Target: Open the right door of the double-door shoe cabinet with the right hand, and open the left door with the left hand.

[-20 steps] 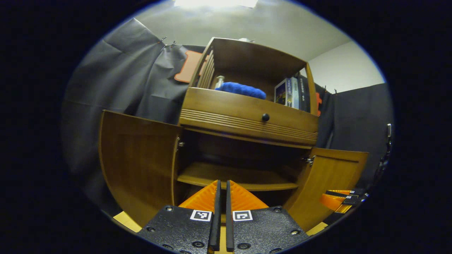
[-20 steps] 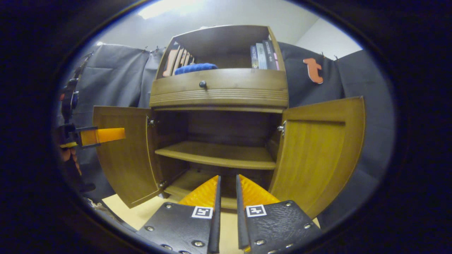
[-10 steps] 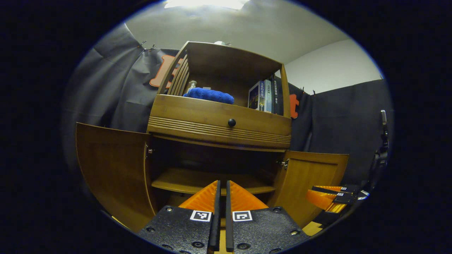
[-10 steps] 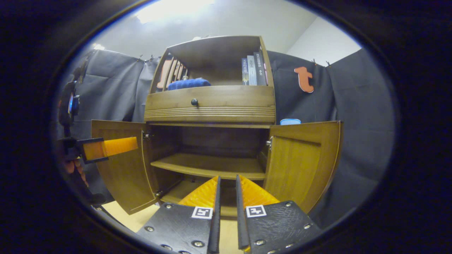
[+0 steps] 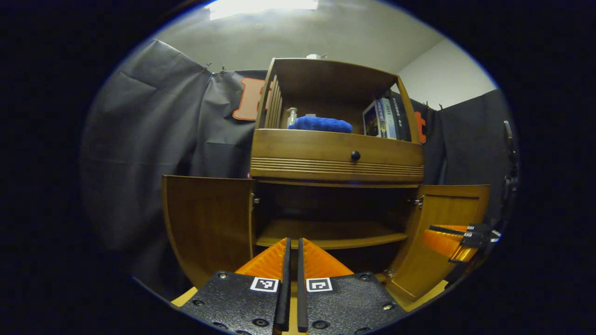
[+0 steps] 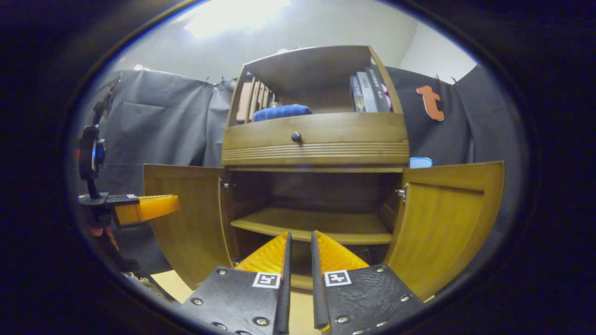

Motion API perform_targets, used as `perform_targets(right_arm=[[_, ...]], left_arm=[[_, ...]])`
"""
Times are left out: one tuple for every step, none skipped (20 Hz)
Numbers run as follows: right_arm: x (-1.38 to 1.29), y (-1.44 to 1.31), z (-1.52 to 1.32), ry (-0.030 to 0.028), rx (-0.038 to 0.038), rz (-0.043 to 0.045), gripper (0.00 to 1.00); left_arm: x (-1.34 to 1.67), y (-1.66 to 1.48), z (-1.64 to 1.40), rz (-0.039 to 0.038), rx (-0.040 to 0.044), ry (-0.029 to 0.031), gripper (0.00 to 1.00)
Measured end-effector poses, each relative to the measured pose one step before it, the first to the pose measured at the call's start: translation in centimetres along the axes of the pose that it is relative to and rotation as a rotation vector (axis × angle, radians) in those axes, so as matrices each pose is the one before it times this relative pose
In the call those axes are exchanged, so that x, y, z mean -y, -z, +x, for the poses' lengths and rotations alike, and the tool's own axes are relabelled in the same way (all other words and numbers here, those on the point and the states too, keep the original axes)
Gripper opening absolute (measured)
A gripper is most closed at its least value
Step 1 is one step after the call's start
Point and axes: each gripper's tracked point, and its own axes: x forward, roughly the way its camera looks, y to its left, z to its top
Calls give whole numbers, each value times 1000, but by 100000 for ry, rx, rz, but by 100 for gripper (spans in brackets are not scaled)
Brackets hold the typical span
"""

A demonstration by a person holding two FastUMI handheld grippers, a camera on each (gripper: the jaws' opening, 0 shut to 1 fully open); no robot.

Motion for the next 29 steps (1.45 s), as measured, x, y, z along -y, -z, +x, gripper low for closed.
perform_targets(right_arm=[[-280,-676,39,-261,2166,237,20],[-58,-423,98,504,1313,313,23],[180,-172,-128,659,749,597,21],[117,-89,81,463,377,769,29],[310,-5,-310,1204,99,417,38],[566,173,-86,1576,-57,-12,46],[697,125,-568,1661,-370,-193,51],[716,53,-299,1878,-328,-325,55],[760,18,-399,2194,-122,-262,67],[883,-156,-483,2087,-62,-196,69],[898,-174,-315,2314,193,-361,75],[1015,-318,-349,2744,432,-558,80],[1119,-403,-582,2957,714,-718,86],[1000,-558,-332,2941,1014,-707,92],[975,-620,-462,2709,1100,-621,93],[857,-627,-335,2525,1074,-507,96],[760,-543,-398,2298,1031,-421,93],[628,-485,-222,1988,852,-280,96],[479,-318,-311,1716,789,-146,93],[262,-258,-161,1306,490,40,94],[206,-192,-252,893,343,199,96],[-37,-22,-189,545,21,243,94],[-136,46,-227,149,-83,301,94],[-334,172,-135,-49,-341,223,94],[-507,226,-10,-271,-527,205,94],[-599,239,48,-461,-568,120,96],[-728,324,-155,-599,-635,173,94],[-774,321,-132,-726,-646,289,94],[-825,254,-135,-783,-471,551,94]], left_arm=[[-346,-243,56,510,562,-592,9],[-292,-243,4,497,839,-1236,10],[-209,-273,140,428,784,-972,22],[474,-117,87,0,430,887,38],[856,116,195,-247,262,1923,53],[861,38,188,-546,311,2052,69],[950,41,208,-313,245,2138,84],[984,126,142,-398,176,2522,90],[1125,108,423,-473,-141,2711,95],[1068,20,259,-630,112,2489,92],[1125,25,380,-708,183,2508,92],[1100,-86,425,-788,500,2631,92],[1136,-209,451,-813,489,2800,95],[1076,-242,369,-813,830,2826,95],[1028,-338,380,-794,934,2705,95],[1017,-300,350,-761,1042,2471,95],[850,-375,257,-776,1010,2163,95],[691,-301,201,-771,981,2008,92],[613,-234,195,-623,668,1737,92],[436,-106,38,-315,392,1329,95],[266,-1,38,-93,-106,837,95],[162,52,-79,48,-75,536,92],[-26,113,-137,-38,-446,449,92],[-52,154,-164,28,-481,248,92],[-143,144,-280,207,-481,65,92],[-225,177,-345,399,-694,-230,92],[-350,77,-275,481,-591,-380,95],[-506,127,-347,549,-673,-427,92],[-466,79,-380,538,-621,-448,95]])
